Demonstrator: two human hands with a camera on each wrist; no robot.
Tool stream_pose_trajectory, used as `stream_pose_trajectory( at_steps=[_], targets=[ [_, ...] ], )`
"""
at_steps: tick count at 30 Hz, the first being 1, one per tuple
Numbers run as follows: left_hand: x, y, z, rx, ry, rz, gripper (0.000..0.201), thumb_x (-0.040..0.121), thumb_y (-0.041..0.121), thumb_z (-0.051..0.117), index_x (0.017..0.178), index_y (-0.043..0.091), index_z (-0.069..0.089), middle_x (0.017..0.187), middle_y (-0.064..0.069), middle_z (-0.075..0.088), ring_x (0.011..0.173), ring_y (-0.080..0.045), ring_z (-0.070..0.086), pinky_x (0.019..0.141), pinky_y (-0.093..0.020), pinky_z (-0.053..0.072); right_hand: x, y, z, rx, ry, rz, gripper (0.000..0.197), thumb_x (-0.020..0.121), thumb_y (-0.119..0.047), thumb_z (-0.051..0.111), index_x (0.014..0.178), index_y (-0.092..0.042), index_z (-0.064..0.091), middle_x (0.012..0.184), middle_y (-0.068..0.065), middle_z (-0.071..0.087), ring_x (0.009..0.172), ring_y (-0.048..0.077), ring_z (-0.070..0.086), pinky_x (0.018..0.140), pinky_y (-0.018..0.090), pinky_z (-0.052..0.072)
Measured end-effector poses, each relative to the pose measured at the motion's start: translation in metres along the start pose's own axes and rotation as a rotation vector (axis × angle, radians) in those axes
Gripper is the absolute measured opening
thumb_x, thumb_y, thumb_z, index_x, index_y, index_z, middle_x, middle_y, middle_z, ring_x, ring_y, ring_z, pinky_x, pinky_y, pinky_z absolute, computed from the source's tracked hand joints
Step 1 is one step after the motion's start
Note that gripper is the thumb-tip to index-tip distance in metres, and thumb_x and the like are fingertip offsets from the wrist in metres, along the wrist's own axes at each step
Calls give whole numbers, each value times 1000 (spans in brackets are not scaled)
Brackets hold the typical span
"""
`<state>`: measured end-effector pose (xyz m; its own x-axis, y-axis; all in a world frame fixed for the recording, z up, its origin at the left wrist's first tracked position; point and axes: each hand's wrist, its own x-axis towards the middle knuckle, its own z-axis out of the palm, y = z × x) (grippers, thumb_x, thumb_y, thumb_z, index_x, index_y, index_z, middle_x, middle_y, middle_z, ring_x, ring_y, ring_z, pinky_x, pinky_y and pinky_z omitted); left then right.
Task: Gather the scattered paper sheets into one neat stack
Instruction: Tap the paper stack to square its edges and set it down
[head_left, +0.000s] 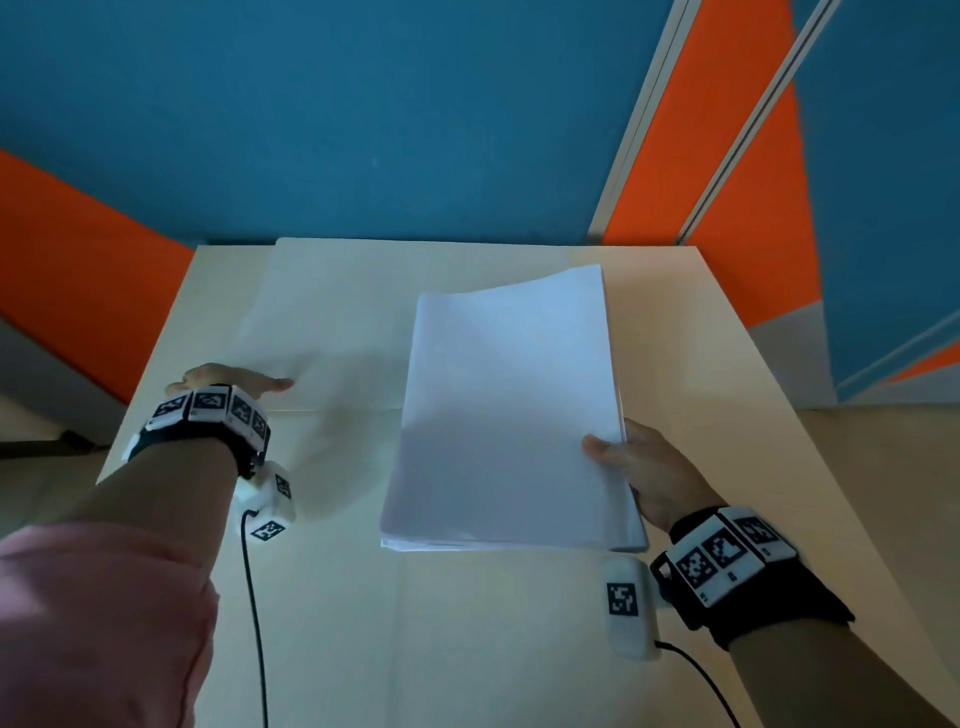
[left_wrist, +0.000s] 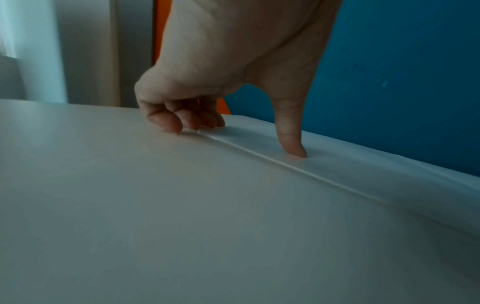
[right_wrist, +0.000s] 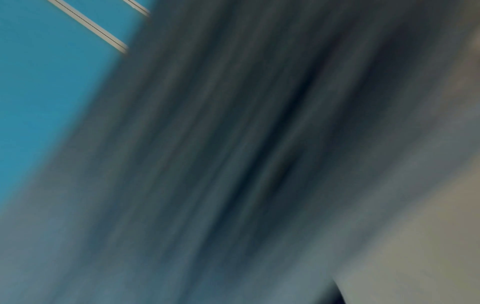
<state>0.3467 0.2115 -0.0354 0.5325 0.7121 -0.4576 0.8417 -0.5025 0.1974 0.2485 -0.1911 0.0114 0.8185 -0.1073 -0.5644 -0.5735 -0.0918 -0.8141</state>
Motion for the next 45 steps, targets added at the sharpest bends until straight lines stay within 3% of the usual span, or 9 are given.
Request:
stream_pose_trajectory(
  at_steps=[5, 8, 13, 18, 21, 27, 30, 40, 45],
  targets=[
    [-3, 4, 0, -81, -1, 21, 96, 60, 46, 81, 132, -4, 42, 134, -26, 50, 125, -39, 49, 104, -45, 41, -3, 7, 1, 7, -12, 1, 21, 91, -1, 53, 111, -1, 58, 96, 10, 66, 83, 24, 62, 75, 31, 51],
    [-17, 0, 3, -201, 25, 70, 70, 79, 21, 71, 133, -8, 35, 134, -29, 49, 123, -41, 50, 98, -44, 41, -7, 13, 0, -18, -6, 10, 24, 91, -1, 53, 115, 1, 58, 105, 16, 66, 92, 30, 62, 82, 35, 51],
    [-34, -43, 4, -226, -11, 212, 46, 85, 13, 57, 125, -8, 49, 119, -32, 60, 106, -44, 59, 86, -44, 47, -20, 19, -14, -62, -5, 18, 27, 91, -4, 54, 118, 0, 58, 111, 17, 65, 100, 33, 62, 89, 40, 49],
    [-62, -109, 8, -308, -131, 261, 32, 87, 11, 59, 111, -5, 46, 88, -29, 61, 66, -33, 58, 61, -33, 54, -40, 27, -38, -76, -6, 30, 33, 91, -7, 56, 122, 2, 57, 115, 19, 66, 104, 36, 63, 98, 49, 47],
    [-78, -148, 17, -367, -196, 223, 42, 85, 10, 62, 120, -6, 46, 93, -35, 63, 75, -38, 60, 70, -46, 51, -55, 32, -50, -68, -17, 25, 28, 91, -4, 54, 118, 1, 58, 116, 22, 65, 106, 37, 62, 93, 46, 48],
    [-126, -203, 31, -397, -172, 175, 36, 85, 6, 62, 117, -5, 49, 84, -27, 58, 60, -28, 50, 56, -32, 38, -67, 48, -64, -58, -14, 34, 24, 90, -1, 55, 114, 1, 58, 118, 24, 63, 103, 39, 61, 95, 49, 47],
    [-139, -224, 37, -372, -166, 165, 41, 84, 7, 63, 120, -7, 49, 89, -34, 62, 70, -37, 57, 64, -41, 43, -68, 52, -66, -83, -25, 40, 26, 90, -3, 56, 115, 1, 60, 114, 23, 65, 106, 40, 62, 98, 54, 45],
    [-159, -248, 48, -422, -80, 109, 36, 83, 6, 61, 117, -4, 53, 84, -26, 62, 67, -29, 53, 65, -34, 42, -57, 62, -51, -150, -112, 86, 13, 91, -5, 56, 102, -7, 62, 108, 19, 66, 100, 35, 63, 96, 51, 47],
    [-159, -247, 51, -452, -78, 113, 40, 84, 6, 61, 121, -4, 51, 102, -32, 65, 74, -31, 55, 68, -34, 43, -48, 72, -47, -229, -90, 90, 25, 89, -11, 59, 114, -9, 61, 110, 13, 68, 103, 33, 64, 99, 50, 46]
  ],
)
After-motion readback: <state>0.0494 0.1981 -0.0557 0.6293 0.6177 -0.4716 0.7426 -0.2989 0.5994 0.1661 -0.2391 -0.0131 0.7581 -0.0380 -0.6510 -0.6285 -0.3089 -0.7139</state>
